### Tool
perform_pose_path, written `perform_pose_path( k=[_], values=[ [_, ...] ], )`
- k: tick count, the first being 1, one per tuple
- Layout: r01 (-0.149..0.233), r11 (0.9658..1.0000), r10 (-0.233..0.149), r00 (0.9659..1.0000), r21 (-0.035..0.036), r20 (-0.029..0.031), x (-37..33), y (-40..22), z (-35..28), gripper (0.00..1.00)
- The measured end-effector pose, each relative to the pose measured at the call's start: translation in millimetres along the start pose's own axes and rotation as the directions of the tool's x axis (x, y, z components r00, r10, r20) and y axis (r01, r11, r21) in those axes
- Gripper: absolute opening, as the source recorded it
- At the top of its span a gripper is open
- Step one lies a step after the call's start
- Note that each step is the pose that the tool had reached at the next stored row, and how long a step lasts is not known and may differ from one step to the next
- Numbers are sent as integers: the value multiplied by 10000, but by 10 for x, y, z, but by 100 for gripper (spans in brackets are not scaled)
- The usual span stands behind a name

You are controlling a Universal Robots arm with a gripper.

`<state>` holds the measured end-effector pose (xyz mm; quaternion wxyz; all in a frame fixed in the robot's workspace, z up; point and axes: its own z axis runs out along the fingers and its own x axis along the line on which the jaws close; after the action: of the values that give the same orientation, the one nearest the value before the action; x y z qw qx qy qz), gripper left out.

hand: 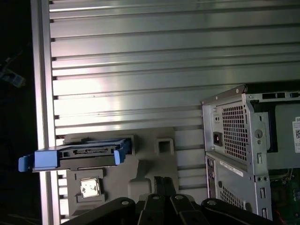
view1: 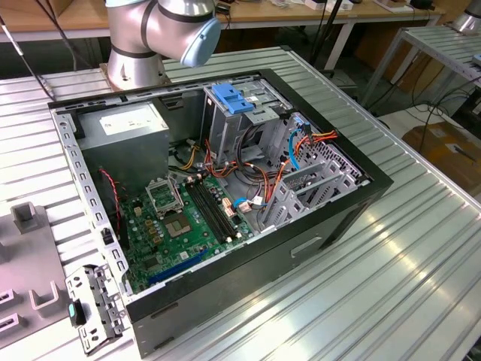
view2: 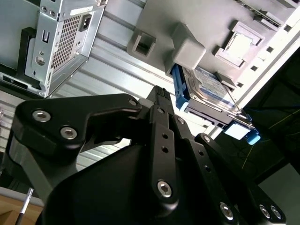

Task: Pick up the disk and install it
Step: 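Reach for the disk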

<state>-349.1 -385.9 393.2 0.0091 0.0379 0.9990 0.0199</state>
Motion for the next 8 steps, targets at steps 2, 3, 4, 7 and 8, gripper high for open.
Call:
perform_pose_path(
  k=[2, 3, 4, 7, 8],
  values=[
    [-1, 10000, 1, 10000, 0, 0, 63, -4, -1, 11],
    [0, 10000, 0, 10000, 1, -2, 98, -7, -3, 11],
    [0, 10000, 0, 10000, 1, -2, 130, -9, -3, 11],
    [1, 10000, -1, 10000, 0, -4, 227, -14, -3, 11],
    [0, 10000, 0, 10000, 0, -4, 255, -15, -4, 11]
  ],
)
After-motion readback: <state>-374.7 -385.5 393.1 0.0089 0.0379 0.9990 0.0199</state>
